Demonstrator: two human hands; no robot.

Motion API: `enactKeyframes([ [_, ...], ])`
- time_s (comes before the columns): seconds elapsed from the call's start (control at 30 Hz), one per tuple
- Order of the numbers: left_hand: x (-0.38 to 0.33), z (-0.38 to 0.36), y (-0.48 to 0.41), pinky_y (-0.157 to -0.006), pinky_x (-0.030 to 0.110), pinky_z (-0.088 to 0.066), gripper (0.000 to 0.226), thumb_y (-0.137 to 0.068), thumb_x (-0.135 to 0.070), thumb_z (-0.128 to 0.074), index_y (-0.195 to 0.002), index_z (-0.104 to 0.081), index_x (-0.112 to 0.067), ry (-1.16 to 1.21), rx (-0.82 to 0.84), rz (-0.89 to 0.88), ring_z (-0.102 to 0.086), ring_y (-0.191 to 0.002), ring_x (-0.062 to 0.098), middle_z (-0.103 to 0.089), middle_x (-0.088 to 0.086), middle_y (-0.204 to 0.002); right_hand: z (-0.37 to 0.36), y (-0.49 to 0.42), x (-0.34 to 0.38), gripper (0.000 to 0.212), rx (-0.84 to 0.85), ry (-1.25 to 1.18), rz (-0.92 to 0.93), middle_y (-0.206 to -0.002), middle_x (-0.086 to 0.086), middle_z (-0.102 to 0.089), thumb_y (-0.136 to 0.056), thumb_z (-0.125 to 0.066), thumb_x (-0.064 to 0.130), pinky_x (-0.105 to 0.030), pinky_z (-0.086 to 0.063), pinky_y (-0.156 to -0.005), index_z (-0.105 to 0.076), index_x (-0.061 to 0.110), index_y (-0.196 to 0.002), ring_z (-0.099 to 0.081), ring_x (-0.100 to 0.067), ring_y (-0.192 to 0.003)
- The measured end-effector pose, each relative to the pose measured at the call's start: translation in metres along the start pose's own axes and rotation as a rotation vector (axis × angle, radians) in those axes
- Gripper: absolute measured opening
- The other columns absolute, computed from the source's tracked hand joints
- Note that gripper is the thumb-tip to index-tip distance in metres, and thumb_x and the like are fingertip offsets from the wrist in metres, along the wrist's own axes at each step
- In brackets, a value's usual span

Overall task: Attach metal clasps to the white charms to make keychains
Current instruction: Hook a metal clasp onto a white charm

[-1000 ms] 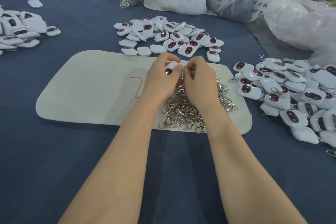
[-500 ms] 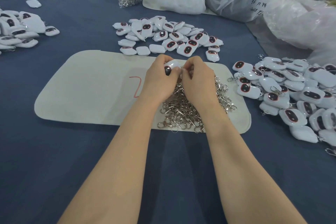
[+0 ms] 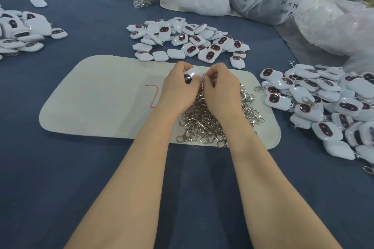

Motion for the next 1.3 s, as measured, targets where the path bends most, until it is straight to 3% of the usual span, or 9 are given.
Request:
enactKeyframes([
  [0.1,0.000,0.000,0.000,-0.075,0.043,-0.058,0.017,-0.090,-0.018,-0.057,-0.105,-0.050,-0.021,-0.007,-0.007,0.001,-0.067,-0.088,0.026,-0.062,0.005,-0.104,0.000,0.000,-0.001,0.008,-0.007,0.007,0.000,-0.084,-0.004,-0.060,-0.093,-0.052,0.009,-0.030,-0.045,-0.070,-0.049,0.015,-0.089,-0.055,-0.020,-0.079],
  [0.27,0.000,0.000,0.000,-0.086,0.045,-0.054,0.017,-0.090,-0.017,-0.056,-0.107,-0.051,-0.019,-0.026,-0.012,-0.007,-0.066,-0.092,0.027,-0.061,0.006,-0.108,0.001,0.000,-0.002,0.008,-0.012,0.010,-0.002,-0.084,-0.004,-0.060,-0.093,-0.052,0.010,-0.028,-0.043,-0.069,-0.049,0.016,-0.089,-0.055,-0.019,-0.079],
  [0.43,-0.002,0.004,-0.001,-0.086,0.032,-0.051,0.029,-0.091,-0.020,-0.056,-0.120,-0.053,-0.014,-0.103,-0.041,-0.042,-0.060,-0.090,0.015,-0.058,-0.001,-0.103,-0.002,0.000,-0.001,0.009,0.004,0.026,0.011,-0.084,-0.003,-0.059,-0.093,-0.051,0.009,-0.029,-0.043,-0.071,-0.048,0.016,-0.089,-0.055,-0.020,-0.081],
  [0.67,-0.002,0.002,-0.002,-0.085,0.043,-0.053,0.021,-0.090,-0.017,-0.057,-0.110,-0.054,-0.015,-0.093,-0.029,-0.031,-0.064,-0.088,0.024,-0.061,0.003,-0.098,-0.003,0.001,0.001,0.006,0.005,0.030,0.016,-0.083,-0.004,-0.059,-0.093,-0.051,0.007,-0.031,-0.044,-0.071,-0.050,0.013,-0.090,-0.055,-0.022,-0.080],
  [0.8,-0.002,0.000,-0.002,-0.088,0.038,-0.052,0.026,-0.089,-0.018,-0.058,-0.115,-0.054,-0.014,-0.129,-0.025,-0.049,-0.062,-0.091,0.020,-0.058,-0.001,-0.097,-0.002,0.000,-0.001,0.003,0.001,0.018,-0.015,-0.086,-0.005,-0.059,-0.093,-0.052,0.007,-0.033,-0.046,-0.074,-0.053,0.009,-0.093,-0.056,-0.022,-0.083],
  [0.93,-0.002,0.001,-0.003,-0.062,0.012,-0.039,0.026,-0.090,-0.019,-0.058,-0.116,-0.055,-0.014,-0.174,-0.051,-0.093,-0.053,-0.076,0.003,-0.051,-0.014,-0.084,-0.004,0.001,-0.001,0.005,0.018,0.020,-0.012,-0.086,-0.005,-0.060,-0.093,-0.051,0.008,-0.031,-0.044,-0.072,-0.050,0.013,-0.091,-0.057,-0.022,-0.084],
  [1.07,-0.002,0.002,-0.004,-0.062,0.010,-0.033,0.029,-0.091,-0.019,-0.057,-0.119,-0.054,-0.011,-0.187,-0.070,-0.106,-0.048,-0.071,-0.001,-0.048,-0.016,-0.080,-0.006,0.001,0.002,0.009,0.039,0.048,0.018,-0.085,-0.003,-0.057,-0.093,-0.051,0.008,-0.028,-0.041,-0.070,-0.048,0.015,-0.089,-0.055,-0.021,-0.082],
  [1.2,-0.004,0.005,-0.004,-0.056,-0.002,-0.034,0.024,-0.092,-0.016,-0.055,-0.115,-0.055,-0.011,-0.202,-0.078,-0.122,-0.047,-0.067,-0.007,-0.047,-0.019,-0.078,-0.009,0.003,0.009,0.008,0.067,0.079,0.076,-0.087,-0.002,-0.055,-0.094,-0.049,0.006,-0.031,-0.041,-0.071,-0.049,0.013,-0.090,-0.053,-0.023,-0.083],
  [1.3,-0.009,0.003,-0.001,-0.057,0.007,-0.036,0.021,-0.092,-0.015,-0.054,-0.113,-0.054,-0.012,-0.243,-0.049,-0.161,-0.048,-0.068,-0.004,-0.048,-0.018,-0.077,-0.010,0.003,0.011,0.005,0.075,0.099,0.108,-0.089,-0.004,-0.056,-0.094,-0.049,0.007,-0.037,-0.044,-0.075,-0.053,0.007,-0.094,-0.054,-0.025,-0.083],
])
Point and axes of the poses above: each hand's wrist, its own y-axis away from the middle knuckle, its own z-axis out of the back of the hand, x = y × z, the point moved 10 cm from there along -y, towards the middle knuckle
